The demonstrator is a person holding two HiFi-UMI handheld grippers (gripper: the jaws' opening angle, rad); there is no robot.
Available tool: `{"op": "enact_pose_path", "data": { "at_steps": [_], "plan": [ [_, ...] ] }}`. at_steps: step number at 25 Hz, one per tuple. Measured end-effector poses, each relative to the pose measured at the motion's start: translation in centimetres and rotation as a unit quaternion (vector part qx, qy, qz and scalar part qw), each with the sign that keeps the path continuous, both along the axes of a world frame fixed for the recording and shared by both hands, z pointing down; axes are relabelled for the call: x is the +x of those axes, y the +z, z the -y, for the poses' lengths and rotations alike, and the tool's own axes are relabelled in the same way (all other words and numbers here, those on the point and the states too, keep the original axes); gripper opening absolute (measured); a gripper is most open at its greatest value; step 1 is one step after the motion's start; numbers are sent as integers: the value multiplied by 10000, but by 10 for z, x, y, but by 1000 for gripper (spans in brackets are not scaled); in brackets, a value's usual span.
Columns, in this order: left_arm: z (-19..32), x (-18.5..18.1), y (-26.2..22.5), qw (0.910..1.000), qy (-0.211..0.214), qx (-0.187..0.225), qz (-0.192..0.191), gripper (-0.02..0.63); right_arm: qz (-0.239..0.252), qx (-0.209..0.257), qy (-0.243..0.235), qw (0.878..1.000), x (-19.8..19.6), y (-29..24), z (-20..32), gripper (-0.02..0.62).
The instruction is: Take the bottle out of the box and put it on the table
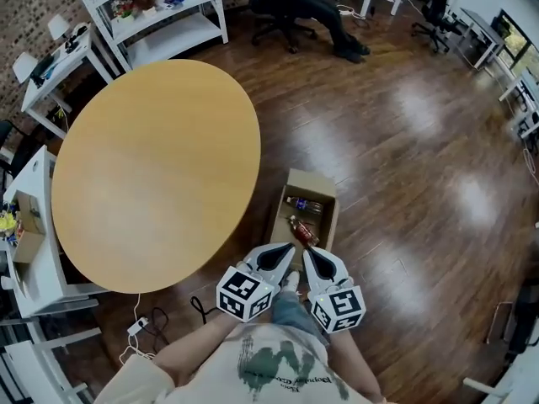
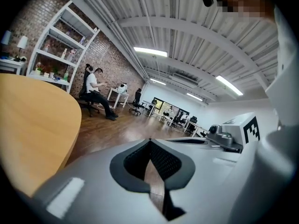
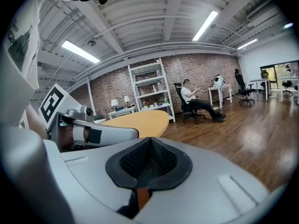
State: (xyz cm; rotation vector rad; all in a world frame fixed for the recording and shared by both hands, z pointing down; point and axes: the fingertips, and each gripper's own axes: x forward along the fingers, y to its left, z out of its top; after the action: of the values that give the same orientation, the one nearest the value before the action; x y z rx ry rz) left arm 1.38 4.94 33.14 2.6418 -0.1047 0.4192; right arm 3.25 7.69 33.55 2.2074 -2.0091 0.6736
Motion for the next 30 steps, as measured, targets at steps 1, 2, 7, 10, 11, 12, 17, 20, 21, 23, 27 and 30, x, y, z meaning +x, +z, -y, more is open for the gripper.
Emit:
{"op": "enact_pose_path", "data": {
  "at_steps": [1, 2, 7, 10, 11, 12, 17, 20, 21, 23, 27, 30],
  "plan": [
    [1, 8, 6, 10000, -5, -18, 89, -3, -19, -21, -75, 10000, 9, 4, 4, 0],
    [2, 14, 14, 9998, -19, -49, 185, -3, -20, -46, -140, 9999, 17, 8, 8, 0],
    [10, 53, 55, 9981, -241, -217, 521, -3, 214, -256, -311, 9990, 49, 46, 19, 0],
    [19, 72, 82, 9969, -358, -295, 642, -3, 323, -353, -499, 9976, 62, 73, 27, 0],
    [22, 76, 93, 9963, -387, -320, 699, -3, 359, -356, -569, 9971, 66, 80, 31, 0],
    [26, 79, 105, 9956, -423, -352, 761, -3, 388, -361, -633, 9966, 69, 88, 35, 0],
    [39, 89, 161, 9899, -722, -633, 1039, -3, 498, -668, -819, 9932, 87, 140, 44, 2],
    [47, 95, 198, 9874, -817, -787, 1107, -3, 591, -787, -721, 9925, 101, 182, 51, 3],
    [49, 96, 211, 9864, -833, -852, 1130, -3, 629, -830, -670, 9923, 106, 198, 53, 3],
    [51, 97, 237, 9845, -841, -965, 1196, -3, 731, -967, -573, 9910, 112, 230, 57, 3],
    [56, 96, 293, 9818, -807, -1043, 1363, -3, 970, -1110, -550, 9875, 111, 290, 66, 5],
    [59, 94, 338, 9781, -894, -1218, 1429, -3, 964, -1306, -677, 9844, 108, 338, 70, 14]
  ]
}}
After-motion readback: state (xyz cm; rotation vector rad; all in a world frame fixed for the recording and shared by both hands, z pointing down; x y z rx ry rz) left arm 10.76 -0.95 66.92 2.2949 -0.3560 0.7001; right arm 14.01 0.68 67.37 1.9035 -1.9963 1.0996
